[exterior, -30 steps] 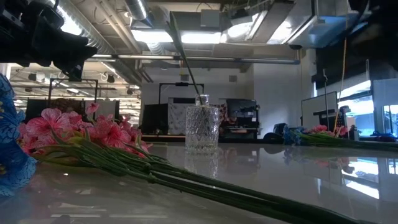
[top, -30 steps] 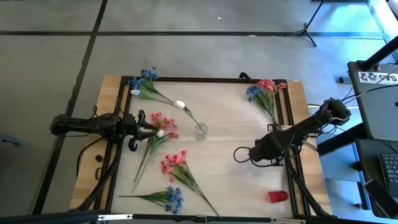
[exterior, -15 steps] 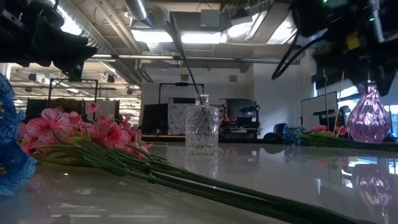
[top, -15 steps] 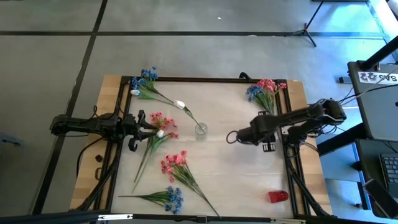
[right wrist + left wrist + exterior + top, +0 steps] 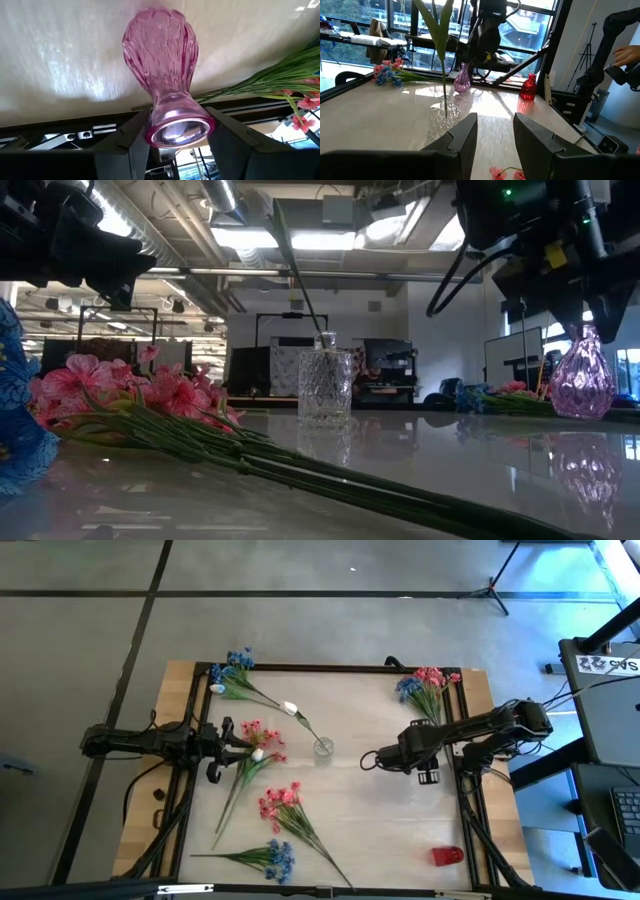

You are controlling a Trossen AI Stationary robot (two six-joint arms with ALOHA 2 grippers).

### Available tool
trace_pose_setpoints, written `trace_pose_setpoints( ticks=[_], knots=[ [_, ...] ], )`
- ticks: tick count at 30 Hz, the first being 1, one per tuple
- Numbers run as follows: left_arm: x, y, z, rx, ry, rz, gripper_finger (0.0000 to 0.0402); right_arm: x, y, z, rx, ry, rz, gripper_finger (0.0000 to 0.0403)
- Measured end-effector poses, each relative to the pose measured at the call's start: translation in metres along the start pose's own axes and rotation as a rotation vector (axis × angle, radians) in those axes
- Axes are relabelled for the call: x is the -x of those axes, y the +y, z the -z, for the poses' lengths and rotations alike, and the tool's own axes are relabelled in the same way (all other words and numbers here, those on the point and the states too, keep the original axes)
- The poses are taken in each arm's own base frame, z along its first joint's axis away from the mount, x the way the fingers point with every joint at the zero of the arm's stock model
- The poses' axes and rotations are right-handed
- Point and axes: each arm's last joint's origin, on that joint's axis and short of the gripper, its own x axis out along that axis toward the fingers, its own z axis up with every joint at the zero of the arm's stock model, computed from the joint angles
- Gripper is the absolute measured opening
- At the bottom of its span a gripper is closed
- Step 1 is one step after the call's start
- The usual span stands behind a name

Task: Sort flowers into vase by color
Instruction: Adjust the purple vase

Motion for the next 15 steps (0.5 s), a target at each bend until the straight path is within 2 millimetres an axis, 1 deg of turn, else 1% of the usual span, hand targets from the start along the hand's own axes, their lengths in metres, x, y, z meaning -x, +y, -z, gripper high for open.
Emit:
trace_pose_setpoints(
  ticks=[15],
  knots=[
    [0.0000, 0.0000, 0.0000, 0.000, 0.000, 0.000, 0.0124, 0.0000, -0.0002, -0.0024, -0.007, -0.027, 0.015, 0.0179]
  ],
)
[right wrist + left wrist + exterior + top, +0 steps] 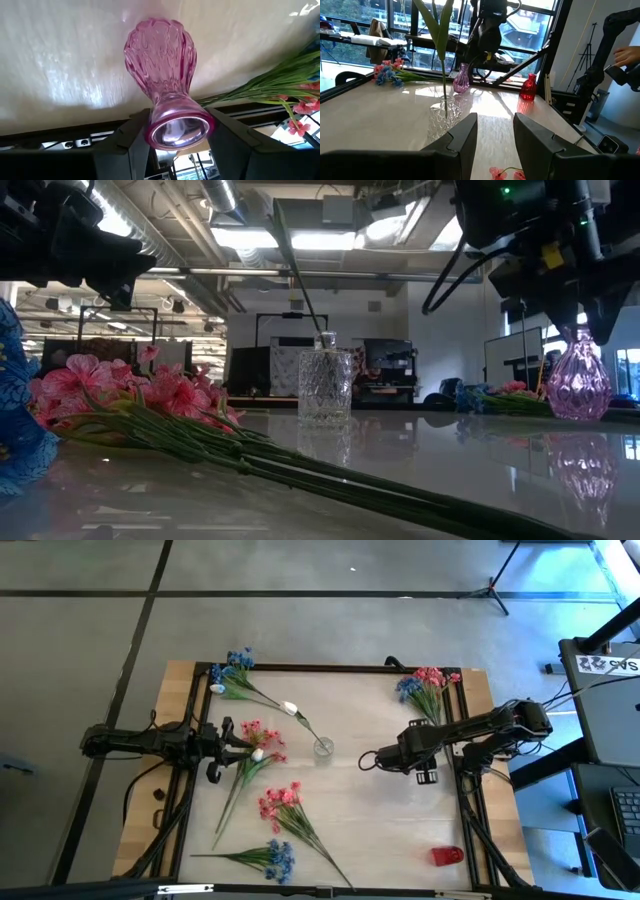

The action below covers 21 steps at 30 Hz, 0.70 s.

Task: Sort flowers into vase by color
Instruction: Adjust the purple vase

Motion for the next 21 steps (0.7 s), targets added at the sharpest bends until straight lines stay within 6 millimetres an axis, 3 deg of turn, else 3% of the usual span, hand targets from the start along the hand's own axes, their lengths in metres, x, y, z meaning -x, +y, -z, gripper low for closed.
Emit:
trace_pose_setpoints(
  ticks=[17, 21],
  knots=[
    [0.0000, 0.0000, 0.0000, 0.000, 0.000, 0.000, 0.0124, 0.0001, 0.0005, -0.0025, -0.015, -0.026, -0.012, 0.0180],
    [0.0000, 0.0000, 0.0000, 0.000, 0.000, 0.000, 0.0124, 0.0002, 0.0003, -0.0023, -0.015, -0.026, -0.005, 0.0206]
  ],
)
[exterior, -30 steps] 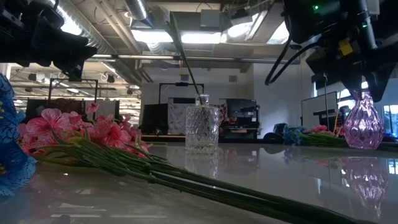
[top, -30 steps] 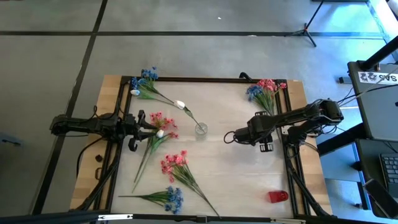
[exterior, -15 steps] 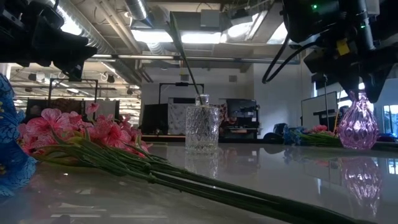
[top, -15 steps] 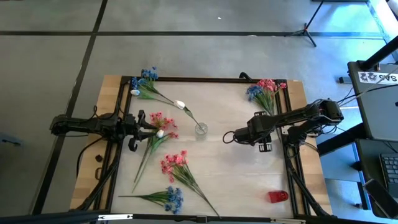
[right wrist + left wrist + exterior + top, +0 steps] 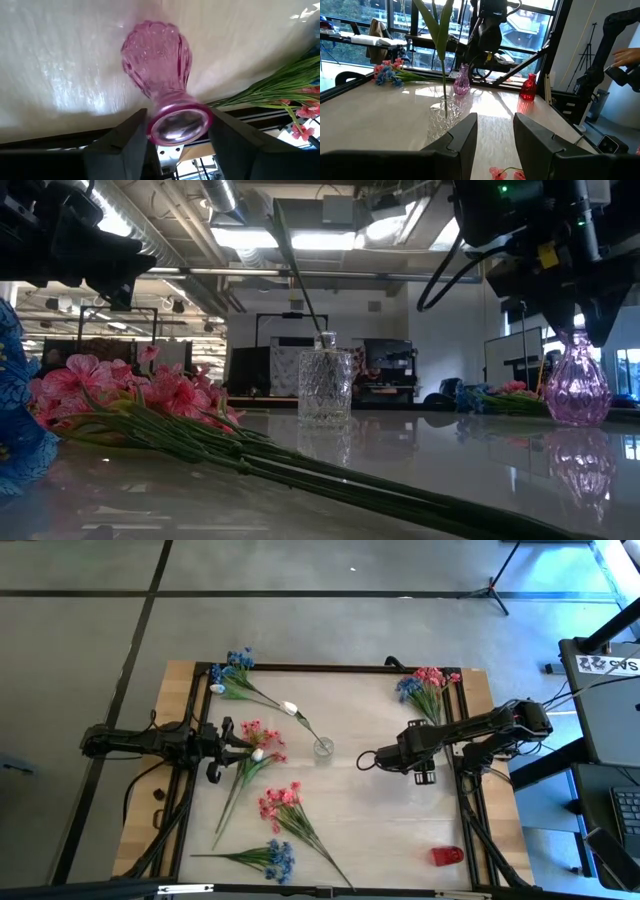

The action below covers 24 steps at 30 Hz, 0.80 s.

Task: Sort flowers into vase by color
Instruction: Adjust the purple vase, then put the top right blue flower into the purple vase

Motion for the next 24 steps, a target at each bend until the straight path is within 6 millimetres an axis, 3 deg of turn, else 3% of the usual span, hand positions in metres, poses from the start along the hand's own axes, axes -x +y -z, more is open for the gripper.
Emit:
trace_pose_setpoints(
  ticks=[7, 11, 18, 24],
  knots=[
    [0.000, 0.000, 0.000, 0.000, 0.000, 0.000, 0.0124, 0.000, -0.001, 0.000, -0.033, -0.005, 0.027, 0.0299],
    [0.000, 0.000, 0.000, 0.000, 0.000, 0.000, 0.0124, 0.007, -0.002, -0.001, -0.087, -0.025, 0.024, 0.0329],
    [0.000, 0.000, 0.000, 0.000, 0.000, 0.000, 0.0124, 0.041, -0.008, -0.008, -0.200, -0.169, -0.001, 0.0330],
    [0.000, 0.000, 0.000, 0.000, 0.000, 0.000, 0.0124, 0.071, -0.027, -0.014, -0.551, -0.353, 0.069, 0.0311]
  ],
)
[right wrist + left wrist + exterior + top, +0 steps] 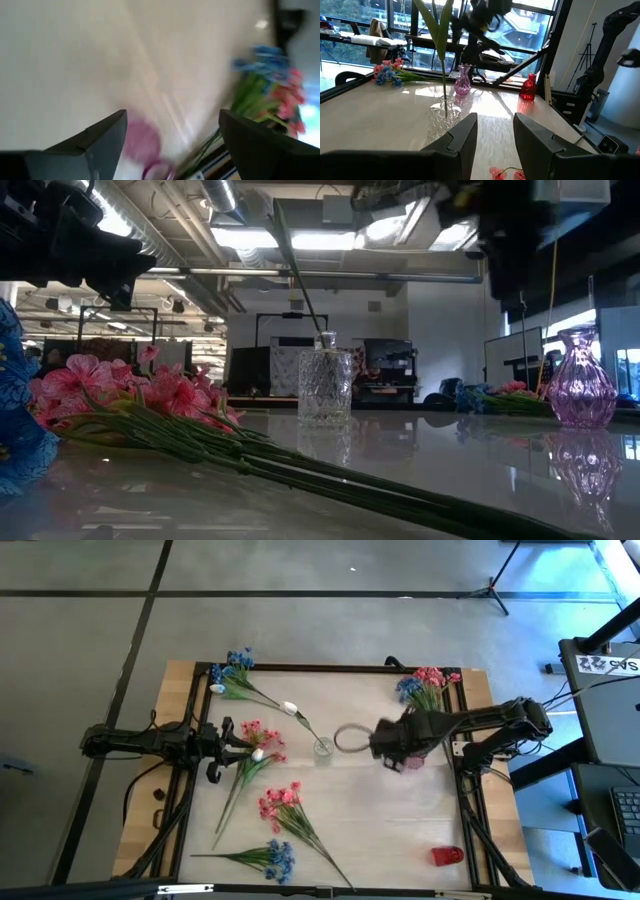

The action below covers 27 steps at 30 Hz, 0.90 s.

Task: Sort flowers into vase by color
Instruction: Put the top right blue flower into the purple vase

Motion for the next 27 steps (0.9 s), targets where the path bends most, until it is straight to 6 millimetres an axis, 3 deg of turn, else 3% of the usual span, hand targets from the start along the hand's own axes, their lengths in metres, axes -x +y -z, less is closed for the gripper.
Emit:
trace_pose_setpoints(
  ticks=[5, 11, 14, 20, 27],
  knots=[
    [0.000, 0.000, 0.000, 0.000, 0.000, 0.000, 0.0124, -0.017, -0.043, -0.019, -0.419, 0.035, 0.071, 0.0282],
    [0.000, 0.000, 0.000, 0.000, 0.000, 0.000, 0.0124, -0.068, -0.098, -0.028, -0.678, 0.118, 0.091, 0.0243],
    [0.000, 0.000, 0.000, 0.000, 0.000, 0.000, 0.0124, -0.096, -0.119, -0.027, -0.724, 0.102, 0.105, 0.0230],
    [0.000, 0.000, 0.000, 0.000, 0.000, 0.000, 0.0124, -0.149, -0.142, -0.014, -0.826, 0.044, 0.100, 0.0223],
    [0.000, 0.000, 0.000, 0.000, 0.000, 0.000, 0.0124, -0.180, -0.156, 0.013, -0.891, 0.109, 0.154, 0.0222]
  ],
)
